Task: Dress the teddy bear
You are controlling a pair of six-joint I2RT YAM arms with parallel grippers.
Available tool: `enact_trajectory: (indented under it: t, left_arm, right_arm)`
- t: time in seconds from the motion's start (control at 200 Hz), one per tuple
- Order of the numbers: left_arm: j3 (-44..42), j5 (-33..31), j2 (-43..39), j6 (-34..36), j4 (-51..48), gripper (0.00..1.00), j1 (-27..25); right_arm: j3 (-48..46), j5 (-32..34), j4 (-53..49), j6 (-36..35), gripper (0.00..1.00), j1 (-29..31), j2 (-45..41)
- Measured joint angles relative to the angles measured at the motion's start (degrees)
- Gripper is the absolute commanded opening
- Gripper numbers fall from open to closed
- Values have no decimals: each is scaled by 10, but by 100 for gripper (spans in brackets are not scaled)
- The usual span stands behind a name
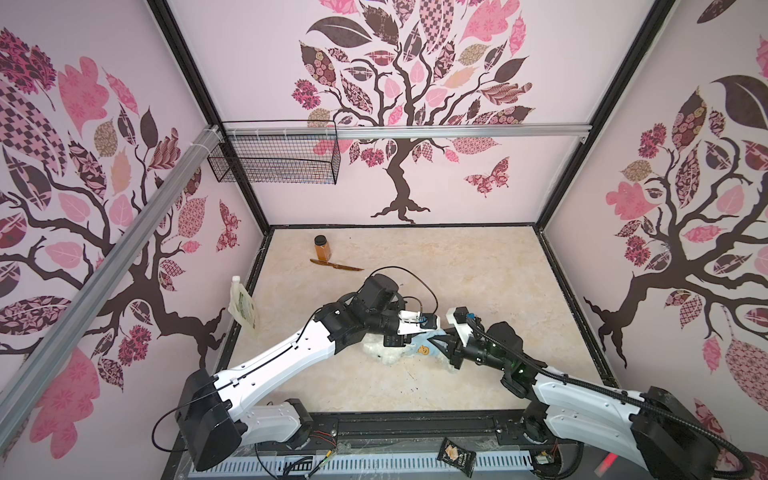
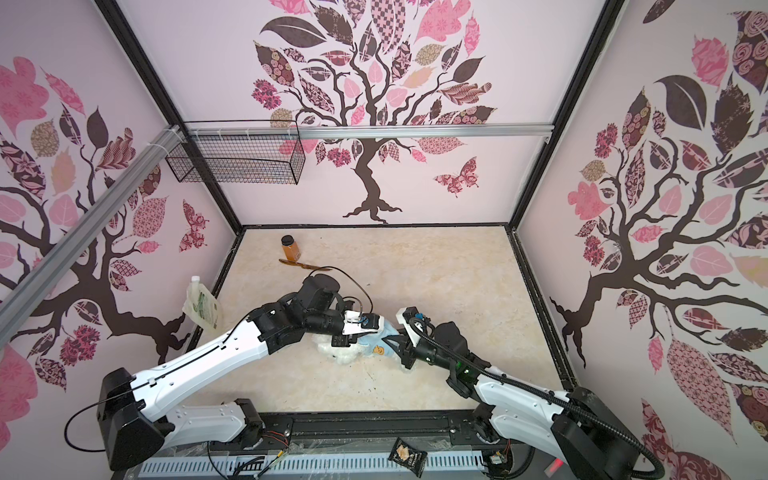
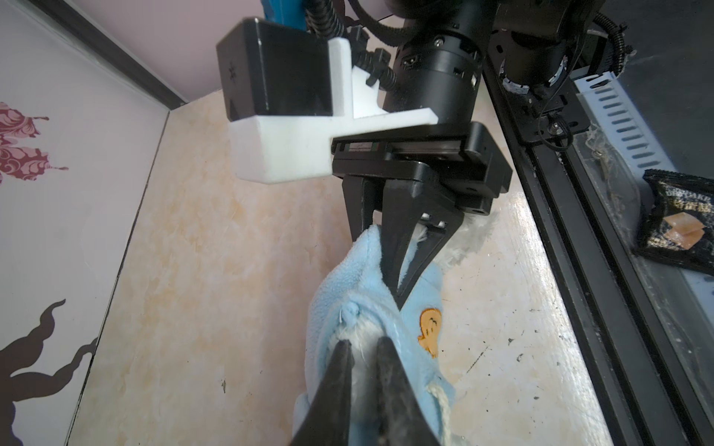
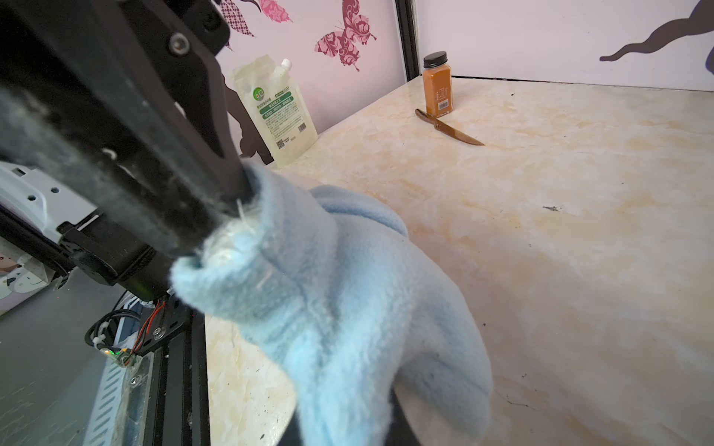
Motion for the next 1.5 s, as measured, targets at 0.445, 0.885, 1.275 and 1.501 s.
enact_trajectory:
  t: [0.445,0.885,1.275,1.501]
  left_arm:
    - [30,-5,19,5,-31,15,0]
    - [41,-36,46,43,-68,22,-1]
    - [41,-52,63,58,-72,28,-3]
    - [40,-51,84,56,-58,33,-3]
  right_arm:
    - [0,0,0,0,0,0,0]
    - [0,0,-6,0,0,0,3]
    - [0,-5,-3,16,0,0,7]
    - [-2,-6,1,56,0,-1,5]
